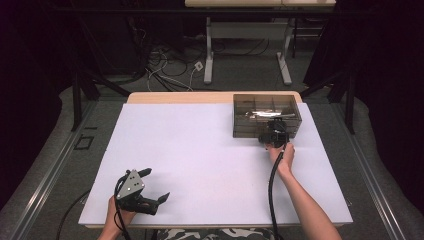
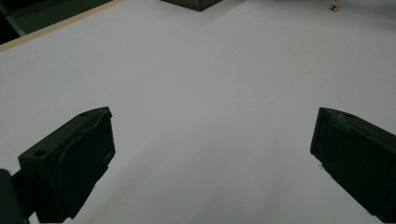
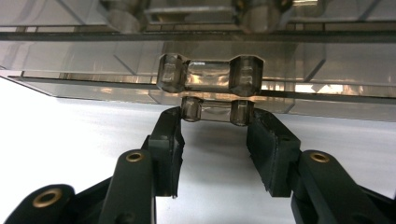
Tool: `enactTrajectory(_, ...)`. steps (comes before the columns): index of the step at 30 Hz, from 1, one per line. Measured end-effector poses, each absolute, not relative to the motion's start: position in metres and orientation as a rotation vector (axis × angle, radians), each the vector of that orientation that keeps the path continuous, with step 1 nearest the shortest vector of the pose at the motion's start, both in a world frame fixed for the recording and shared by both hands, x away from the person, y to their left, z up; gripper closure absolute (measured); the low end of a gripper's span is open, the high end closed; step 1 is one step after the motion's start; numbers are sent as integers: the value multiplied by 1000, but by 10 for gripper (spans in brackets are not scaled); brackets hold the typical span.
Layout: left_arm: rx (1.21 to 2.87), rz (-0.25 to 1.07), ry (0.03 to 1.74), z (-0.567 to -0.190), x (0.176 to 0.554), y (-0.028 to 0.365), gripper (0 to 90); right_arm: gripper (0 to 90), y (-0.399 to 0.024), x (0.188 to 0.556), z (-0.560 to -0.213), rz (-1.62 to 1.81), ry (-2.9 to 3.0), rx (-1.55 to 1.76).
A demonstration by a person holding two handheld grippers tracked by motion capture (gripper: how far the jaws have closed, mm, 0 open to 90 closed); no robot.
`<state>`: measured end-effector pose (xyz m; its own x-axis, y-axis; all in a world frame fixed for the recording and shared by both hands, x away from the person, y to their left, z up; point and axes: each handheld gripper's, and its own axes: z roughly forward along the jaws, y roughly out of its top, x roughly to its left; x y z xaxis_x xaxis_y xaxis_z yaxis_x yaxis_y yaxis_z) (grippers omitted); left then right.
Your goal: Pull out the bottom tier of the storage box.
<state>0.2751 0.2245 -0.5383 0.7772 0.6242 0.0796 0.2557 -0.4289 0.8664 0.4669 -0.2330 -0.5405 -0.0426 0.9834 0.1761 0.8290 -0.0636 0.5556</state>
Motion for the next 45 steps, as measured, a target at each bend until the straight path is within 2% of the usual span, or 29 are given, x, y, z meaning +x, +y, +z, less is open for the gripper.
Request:
enactTrajectory(32, 2031, 480, 653, -539, 276, 223, 0, 548, -238, 457, -542, 818, 1966, 1934)
enactTrajectory(36, 2024, 484, 652, -539, 275, 223, 0, 452, -241, 454, -542, 803, 2020, 1895)
enactTrajectory(45, 2021, 480, 656, -539, 275, 223, 0, 329, -253, 443, -541, 841, 2196, 1752)
